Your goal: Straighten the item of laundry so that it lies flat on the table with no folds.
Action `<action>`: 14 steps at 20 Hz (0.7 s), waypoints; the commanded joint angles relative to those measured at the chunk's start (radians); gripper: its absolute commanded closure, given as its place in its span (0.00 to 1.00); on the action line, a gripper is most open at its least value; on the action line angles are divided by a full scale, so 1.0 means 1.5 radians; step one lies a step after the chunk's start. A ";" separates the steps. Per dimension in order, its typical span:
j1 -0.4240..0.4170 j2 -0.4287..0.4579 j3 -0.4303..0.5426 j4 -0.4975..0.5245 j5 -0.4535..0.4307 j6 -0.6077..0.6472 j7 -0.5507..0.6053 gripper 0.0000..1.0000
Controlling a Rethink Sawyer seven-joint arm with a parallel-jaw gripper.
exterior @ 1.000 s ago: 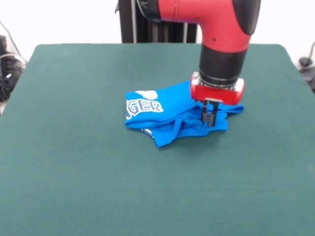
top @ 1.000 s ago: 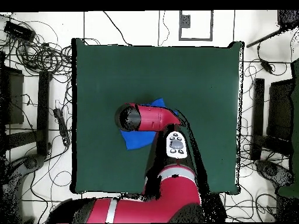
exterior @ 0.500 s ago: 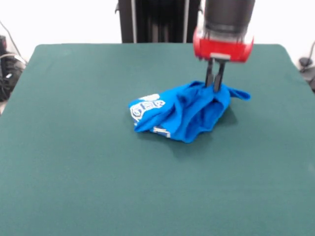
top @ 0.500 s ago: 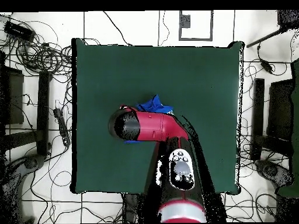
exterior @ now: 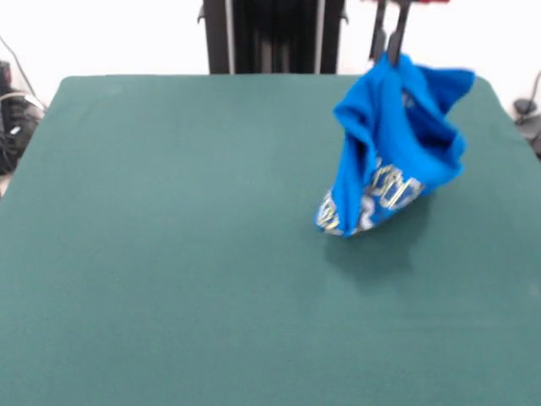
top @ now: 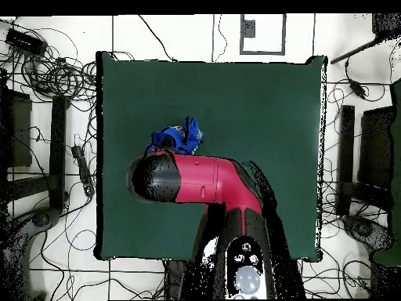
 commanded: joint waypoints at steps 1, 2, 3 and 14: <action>0.027 -0.079 0.019 0.051 0.026 0.138 0.065 1.00; 0.027 -0.087 0.018 0.047 0.027 0.149 0.067 1.00; 0.029 -0.093 0.016 0.038 0.022 0.165 0.064 1.00; 0.003 -0.135 0.025 -0.016 0.025 0.228 0.053 1.00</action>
